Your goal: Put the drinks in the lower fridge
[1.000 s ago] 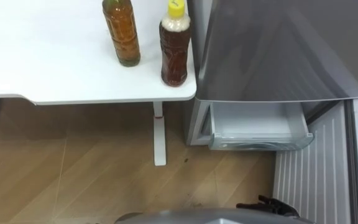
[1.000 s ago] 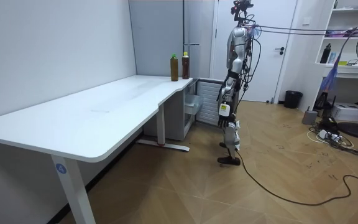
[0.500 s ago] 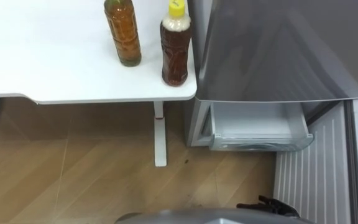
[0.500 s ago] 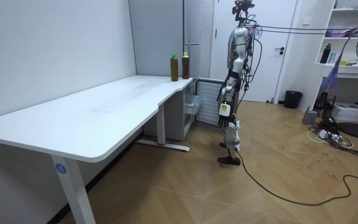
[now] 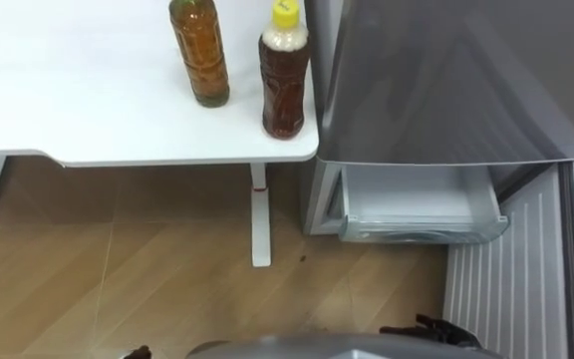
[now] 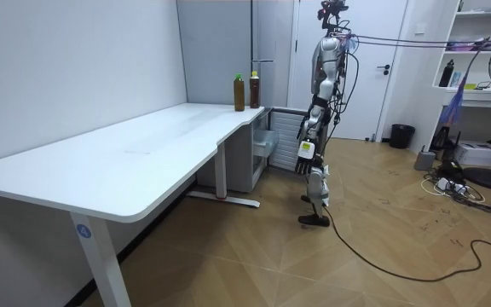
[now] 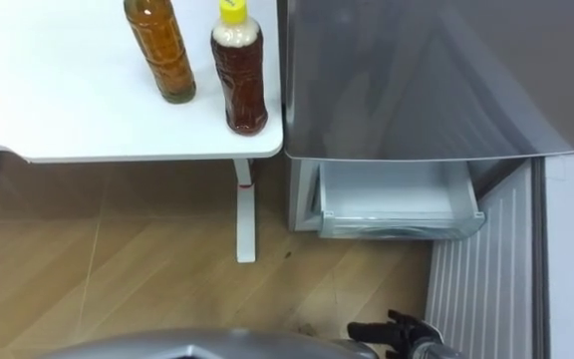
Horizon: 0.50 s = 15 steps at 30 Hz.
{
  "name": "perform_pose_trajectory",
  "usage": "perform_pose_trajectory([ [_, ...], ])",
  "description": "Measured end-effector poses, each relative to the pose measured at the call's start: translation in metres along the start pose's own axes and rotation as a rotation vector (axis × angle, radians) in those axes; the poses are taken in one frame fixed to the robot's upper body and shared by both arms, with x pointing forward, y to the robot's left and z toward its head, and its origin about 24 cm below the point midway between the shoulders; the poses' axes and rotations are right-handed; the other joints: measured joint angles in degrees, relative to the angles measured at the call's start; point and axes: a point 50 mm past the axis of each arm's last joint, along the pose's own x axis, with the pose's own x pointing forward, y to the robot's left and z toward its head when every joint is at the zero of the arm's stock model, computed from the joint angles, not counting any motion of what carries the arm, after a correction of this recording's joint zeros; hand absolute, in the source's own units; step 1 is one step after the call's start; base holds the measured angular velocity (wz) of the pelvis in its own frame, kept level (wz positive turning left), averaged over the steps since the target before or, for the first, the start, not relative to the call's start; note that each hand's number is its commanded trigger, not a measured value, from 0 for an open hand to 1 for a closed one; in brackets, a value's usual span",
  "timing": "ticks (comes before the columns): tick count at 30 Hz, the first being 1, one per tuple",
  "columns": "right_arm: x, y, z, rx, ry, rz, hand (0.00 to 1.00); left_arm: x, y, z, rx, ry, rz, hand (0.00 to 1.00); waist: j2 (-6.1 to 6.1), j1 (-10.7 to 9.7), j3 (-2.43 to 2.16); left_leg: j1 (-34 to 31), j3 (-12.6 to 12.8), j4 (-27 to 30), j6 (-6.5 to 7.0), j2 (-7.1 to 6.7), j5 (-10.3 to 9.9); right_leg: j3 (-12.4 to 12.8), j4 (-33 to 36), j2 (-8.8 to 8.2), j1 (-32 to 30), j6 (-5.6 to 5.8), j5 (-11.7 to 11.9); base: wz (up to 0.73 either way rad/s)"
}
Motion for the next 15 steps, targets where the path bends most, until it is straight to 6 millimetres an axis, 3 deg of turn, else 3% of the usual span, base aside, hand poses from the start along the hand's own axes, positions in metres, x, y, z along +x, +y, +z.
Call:
perform_pose_trajectory([
  [6,0.0,-0.002,-0.004,0.027,0.023,-0.014,0.0,0.0,0.004,-0.008,-0.48,0.058,0.031,0.0,0.2,0.23,0.03,0.12,-0.06,0.1,0.0,-0.06,0.0,-0.32,-0.12,-0.06,0.56,0.02,-0.02,0.03],
  [11,-0.001,-0.003,-0.004,0.045,0.025,-0.023,0.0,0.0,0.012,0.001,-0.909,0.058,0.064,0.0,0.37,0.57,0.04,0.85,-0.02,0.1,0.0,-0.12,0.0,-0.23,0.02,-0.13,0.66,0.08,-0.16,0.0],
  [15,-0.001,-0.004,-0.004,0.037,0.02,-0.031,0.0,-0.002,0.02,0.01,-1.076,0.035,0.09,0.0,0.5,1.28,0.03,0.87,0.04,0.01,0.02,-0.1,-0.01,-0.1,0.36,-0.14,0.66,0.07,-0.16,0.0],
])
